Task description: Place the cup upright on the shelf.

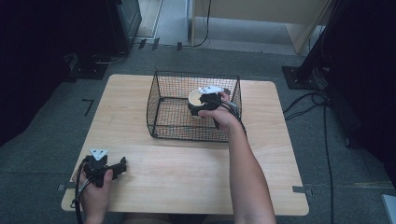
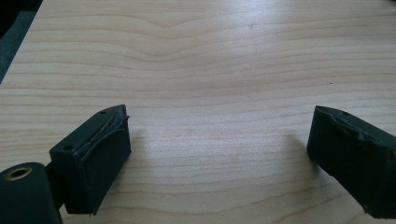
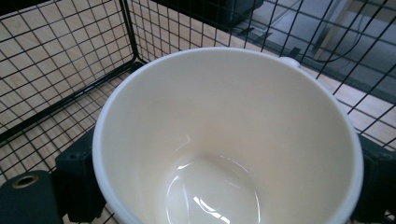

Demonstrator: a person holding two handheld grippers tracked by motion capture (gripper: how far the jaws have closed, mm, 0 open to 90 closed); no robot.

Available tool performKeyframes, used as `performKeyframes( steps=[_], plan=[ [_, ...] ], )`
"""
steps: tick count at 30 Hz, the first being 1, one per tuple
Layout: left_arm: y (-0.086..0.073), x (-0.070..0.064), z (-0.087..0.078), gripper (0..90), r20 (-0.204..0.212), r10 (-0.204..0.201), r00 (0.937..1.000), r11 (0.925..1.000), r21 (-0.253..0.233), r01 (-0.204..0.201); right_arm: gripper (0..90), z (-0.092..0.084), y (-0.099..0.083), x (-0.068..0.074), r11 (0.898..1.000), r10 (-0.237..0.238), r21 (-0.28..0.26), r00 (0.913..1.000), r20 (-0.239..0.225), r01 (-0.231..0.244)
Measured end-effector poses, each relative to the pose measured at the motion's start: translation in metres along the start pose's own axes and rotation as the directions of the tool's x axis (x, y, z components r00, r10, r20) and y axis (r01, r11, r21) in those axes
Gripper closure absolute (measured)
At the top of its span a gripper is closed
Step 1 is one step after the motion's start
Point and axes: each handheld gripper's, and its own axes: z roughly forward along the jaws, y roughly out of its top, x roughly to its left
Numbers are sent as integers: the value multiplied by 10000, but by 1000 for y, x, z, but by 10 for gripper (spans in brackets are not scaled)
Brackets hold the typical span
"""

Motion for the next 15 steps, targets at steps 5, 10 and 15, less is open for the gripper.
performKeyframes(
  steps=[5, 10, 15],
  plan=[
    [0, 0, 0, 64, -1, -1, 10000, 10000, 0, 1, 92, 1, -1, 1, 9988, 298, 380, 9995, -58, -296],
    [0, 0, 0, 64, 0, -2, 10000, 10000, 1, 2, 92, 2, -2, 1, 9975, 227, 670, 9997, -3, -227],
    [0, 0, 0, 64, 1, -1, 10000, 10000, 2, 1, 91, 3, -2, 1, 9966, 294, 770, 9995, 61, -298]
  ],
)
